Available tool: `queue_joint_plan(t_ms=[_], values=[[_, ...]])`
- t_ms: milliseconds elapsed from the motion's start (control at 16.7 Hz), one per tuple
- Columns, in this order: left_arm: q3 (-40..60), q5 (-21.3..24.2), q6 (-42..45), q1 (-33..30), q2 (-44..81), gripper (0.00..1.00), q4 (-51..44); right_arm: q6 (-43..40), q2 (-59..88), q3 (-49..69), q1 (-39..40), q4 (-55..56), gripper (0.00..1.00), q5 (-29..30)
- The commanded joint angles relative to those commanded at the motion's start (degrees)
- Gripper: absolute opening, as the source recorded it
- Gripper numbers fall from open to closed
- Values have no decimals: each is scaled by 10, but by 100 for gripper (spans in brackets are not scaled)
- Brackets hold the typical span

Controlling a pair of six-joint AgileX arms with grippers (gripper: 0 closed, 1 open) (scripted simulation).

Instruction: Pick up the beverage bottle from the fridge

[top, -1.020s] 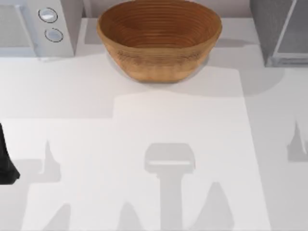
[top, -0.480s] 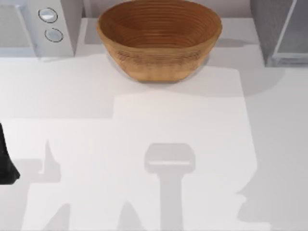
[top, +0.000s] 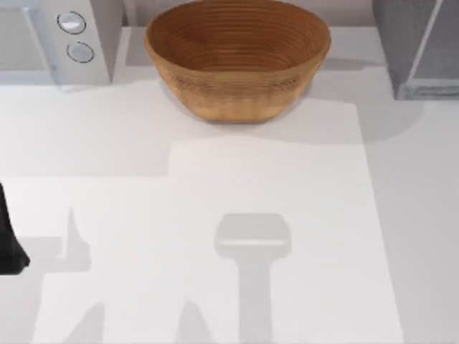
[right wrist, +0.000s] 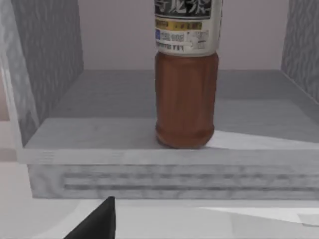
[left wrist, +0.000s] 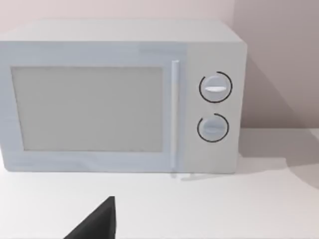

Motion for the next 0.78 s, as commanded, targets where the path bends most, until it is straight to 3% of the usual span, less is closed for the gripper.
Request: queue_joint_plan(t_ms=[480, 780], values=[[0, 0, 0, 0, 0, 100, 0, 0, 13, 20, 12, -13, 100, 9], [0, 0, 0, 0, 0, 100, 0, -1, 68, 174, 70, -104, 100, 70]])
